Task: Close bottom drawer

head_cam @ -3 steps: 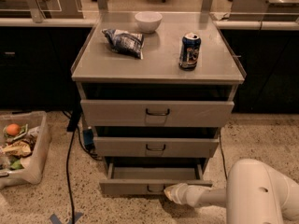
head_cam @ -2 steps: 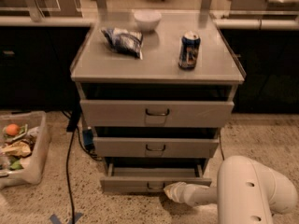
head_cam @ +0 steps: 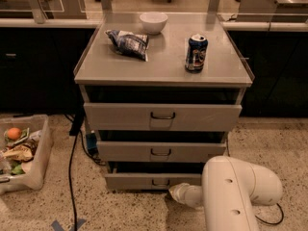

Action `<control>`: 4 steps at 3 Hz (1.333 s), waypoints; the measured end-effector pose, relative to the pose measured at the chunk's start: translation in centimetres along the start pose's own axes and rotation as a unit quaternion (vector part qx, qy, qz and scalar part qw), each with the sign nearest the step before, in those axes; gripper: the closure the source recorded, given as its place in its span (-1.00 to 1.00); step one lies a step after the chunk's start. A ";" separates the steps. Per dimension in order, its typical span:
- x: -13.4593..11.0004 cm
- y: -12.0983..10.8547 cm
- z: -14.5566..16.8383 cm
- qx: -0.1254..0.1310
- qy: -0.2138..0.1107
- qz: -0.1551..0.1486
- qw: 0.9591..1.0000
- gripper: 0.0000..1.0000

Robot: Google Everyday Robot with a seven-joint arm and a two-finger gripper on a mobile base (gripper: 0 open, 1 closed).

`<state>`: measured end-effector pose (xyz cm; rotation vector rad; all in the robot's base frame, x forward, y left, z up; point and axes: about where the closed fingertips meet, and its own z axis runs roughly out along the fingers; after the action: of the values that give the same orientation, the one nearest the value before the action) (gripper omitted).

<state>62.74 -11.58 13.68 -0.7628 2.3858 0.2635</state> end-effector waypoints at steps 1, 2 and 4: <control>-0.7 0.4 -0.2 -0.010 -0.017 0.024 1.000 1.00; -3.9 1.2 -0.4 -0.022 -0.080 0.058 0.995 1.00; -5.5 0.4 1.3 -0.011 -0.093 0.050 0.994 1.00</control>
Offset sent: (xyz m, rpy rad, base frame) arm 0.0353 0.0453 0.0593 0.3342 -0.1397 -0.1008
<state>66.76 -8.28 16.00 -0.6009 2.2505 0.3853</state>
